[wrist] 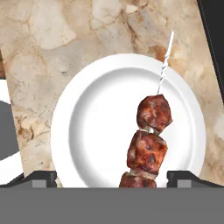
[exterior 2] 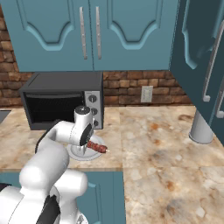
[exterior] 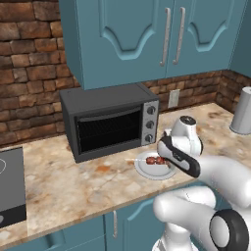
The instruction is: Place the cold items (cucumber and onion) from the fridge in one tupperware on the dining counter. Place the warm items (hot dog and kebab skewer) in the stove area in another tupperware.
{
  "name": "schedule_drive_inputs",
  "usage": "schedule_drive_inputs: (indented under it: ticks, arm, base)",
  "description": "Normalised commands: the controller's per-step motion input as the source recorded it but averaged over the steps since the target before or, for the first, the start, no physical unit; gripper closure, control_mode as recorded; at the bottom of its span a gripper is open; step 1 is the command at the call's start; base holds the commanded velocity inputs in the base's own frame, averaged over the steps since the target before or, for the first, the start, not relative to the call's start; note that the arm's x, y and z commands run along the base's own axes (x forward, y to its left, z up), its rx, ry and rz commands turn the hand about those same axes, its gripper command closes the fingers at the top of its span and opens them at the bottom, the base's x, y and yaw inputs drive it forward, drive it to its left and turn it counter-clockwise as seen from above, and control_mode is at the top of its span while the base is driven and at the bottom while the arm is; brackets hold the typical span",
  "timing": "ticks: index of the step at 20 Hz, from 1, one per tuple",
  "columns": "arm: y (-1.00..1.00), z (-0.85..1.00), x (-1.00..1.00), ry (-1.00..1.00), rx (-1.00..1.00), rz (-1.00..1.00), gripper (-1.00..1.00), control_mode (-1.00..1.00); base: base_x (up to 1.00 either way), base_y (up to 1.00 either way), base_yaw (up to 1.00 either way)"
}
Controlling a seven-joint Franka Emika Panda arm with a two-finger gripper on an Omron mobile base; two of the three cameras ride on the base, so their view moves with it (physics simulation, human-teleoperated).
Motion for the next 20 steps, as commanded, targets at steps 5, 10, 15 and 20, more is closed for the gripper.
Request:
schedule_drive_inputs:
  ticks: [5, 10, 15, 20]
  arm:
    - [0.32, -0.31, 0.99, 0.17, 0.0, -0.1, -1.0, -1.0]
    - [-0.01, -0.25, 1.0, 0.19, 0.0, -0.12, -1.0, -1.0]
    - [-0.53, -0.72, 0.1, 0.07, 0.0, -0.2, 1.0, -1.0]
    - [-0.62, -0.13, -0.96, -0.25, 0.11, -0.28, 1.0, -1.0]
  base:
    - [0.0, 0.0, 0.0]
    - [0.0, 0.0, 0.0]
    - [0.0, 0.0, 0.0]
    - [0.0, 0.0, 0.0]
